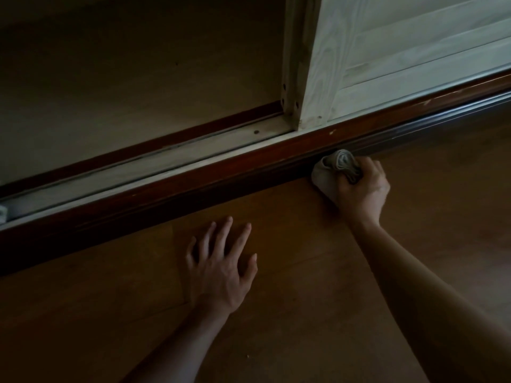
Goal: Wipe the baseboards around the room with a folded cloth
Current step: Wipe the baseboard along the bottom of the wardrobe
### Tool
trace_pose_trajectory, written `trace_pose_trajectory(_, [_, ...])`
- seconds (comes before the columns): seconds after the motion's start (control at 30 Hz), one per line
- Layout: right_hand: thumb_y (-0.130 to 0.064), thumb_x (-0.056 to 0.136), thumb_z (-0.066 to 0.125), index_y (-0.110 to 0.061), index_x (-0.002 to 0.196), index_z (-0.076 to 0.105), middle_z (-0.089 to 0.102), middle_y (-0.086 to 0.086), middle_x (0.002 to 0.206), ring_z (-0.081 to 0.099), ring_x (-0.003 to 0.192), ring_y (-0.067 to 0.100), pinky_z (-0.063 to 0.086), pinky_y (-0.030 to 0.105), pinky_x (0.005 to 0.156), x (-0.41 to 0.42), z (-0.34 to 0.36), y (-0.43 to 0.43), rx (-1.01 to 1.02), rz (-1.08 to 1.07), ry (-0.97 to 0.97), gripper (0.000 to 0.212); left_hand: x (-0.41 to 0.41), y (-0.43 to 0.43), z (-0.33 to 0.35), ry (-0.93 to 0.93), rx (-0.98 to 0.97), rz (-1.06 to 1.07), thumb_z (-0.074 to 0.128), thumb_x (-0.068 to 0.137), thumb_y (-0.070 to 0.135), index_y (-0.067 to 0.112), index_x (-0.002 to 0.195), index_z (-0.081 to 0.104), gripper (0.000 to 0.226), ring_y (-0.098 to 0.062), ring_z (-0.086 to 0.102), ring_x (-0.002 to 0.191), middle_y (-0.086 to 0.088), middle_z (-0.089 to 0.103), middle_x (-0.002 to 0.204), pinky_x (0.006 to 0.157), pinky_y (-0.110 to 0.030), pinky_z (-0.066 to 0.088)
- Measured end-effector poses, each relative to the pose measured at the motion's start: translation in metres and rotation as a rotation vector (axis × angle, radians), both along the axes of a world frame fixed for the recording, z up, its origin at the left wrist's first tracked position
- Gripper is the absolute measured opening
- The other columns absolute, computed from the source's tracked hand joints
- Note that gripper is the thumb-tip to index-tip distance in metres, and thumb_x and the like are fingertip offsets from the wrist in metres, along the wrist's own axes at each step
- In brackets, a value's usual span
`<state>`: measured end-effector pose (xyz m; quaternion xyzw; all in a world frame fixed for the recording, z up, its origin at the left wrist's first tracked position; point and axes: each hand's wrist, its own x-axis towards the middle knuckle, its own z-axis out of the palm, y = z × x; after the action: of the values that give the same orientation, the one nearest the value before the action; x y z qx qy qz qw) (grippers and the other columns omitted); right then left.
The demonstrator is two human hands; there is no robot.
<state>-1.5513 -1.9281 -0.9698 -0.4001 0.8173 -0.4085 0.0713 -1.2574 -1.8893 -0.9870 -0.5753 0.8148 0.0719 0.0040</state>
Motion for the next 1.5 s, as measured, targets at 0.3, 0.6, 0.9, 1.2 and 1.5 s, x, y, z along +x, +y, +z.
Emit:
trace_pose_trajectory(0.3, [-0.016,0.085,0.064,-0.012,0.105,0.066,0.060,0.002,0.101,0.047,0.085,0.006,0.026,0.003,0.066,-0.015,0.002,0.000,0.027,0.032,0.060,0.020,-0.001,0.000,-0.002,0.008,-0.013,-0.001,0.025,0.095,0.067,0.049,0.151,0.033,0.059,-0.026,0.029,0.148,0.006,0.032,0.162,0.113,-0.059,0.025])
trace_pose_trajectory(0.6, [-0.010,0.081,0.069,-0.011,0.100,0.067,0.060,0.003,0.097,0.046,0.083,0.005,0.028,0.015,0.070,0.035,0.007,-0.001,0.002,0.031,0.017,0.019,-0.002,-0.001,0.002,0.023,-0.018,-0.026,0.037,0.088,0.062,0.036,0.144,0.051,0.064,-0.026,0.040,0.140,0.001,0.047,0.152,0.112,-0.065,0.026])
trace_pose_trajectory(0.9, [-0.032,0.080,0.064,-0.011,0.102,0.066,0.060,0.001,0.099,0.059,0.088,0.019,0.054,0.044,0.074,0.120,0.010,0.000,-0.069,0.229,-0.092,0.030,0.005,-0.002,-0.005,0.110,-0.083,-0.054,0.043,0.087,0.057,0.031,0.135,0.060,0.057,-0.025,0.045,0.132,0.001,0.053,0.144,0.111,-0.064,0.028])
trace_pose_trajectory(1.2, [-0.011,0.081,0.067,-0.010,0.102,0.065,0.060,0.002,0.098,0.058,0.088,0.018,0.051,0.040,0.077,0.063,0.010,0.000,-0.048,0.089,-0.070,0.021,-0.021,-0.016,0.003,0.105,-0.051,-0.052,0.039,0.089,0.058,0.029,0.137,0.059,0.060,-0.026,0.050,0.126,-0.002,0.053,0.142,0.111,-0.055,0.035])
trace_pose_trajectory(1.5, [-0.017,0.084,0.066,-0.013,0.102,0.066,0.061,0.001,0.099,0.052,0.088,0.011,0.028,0.014,0.073,-0.039,0.010,0.001,0.008,-0.081,-0.048,0.019,-0.095,-0.022,0.002,0.046,0.099,-0.260,0.022,0.091,0.067,0.043,0.157,0.015,0.070,-0.017,0.002,0.155,0.007,0.004,0.169,0.125,-0.050,0.008])
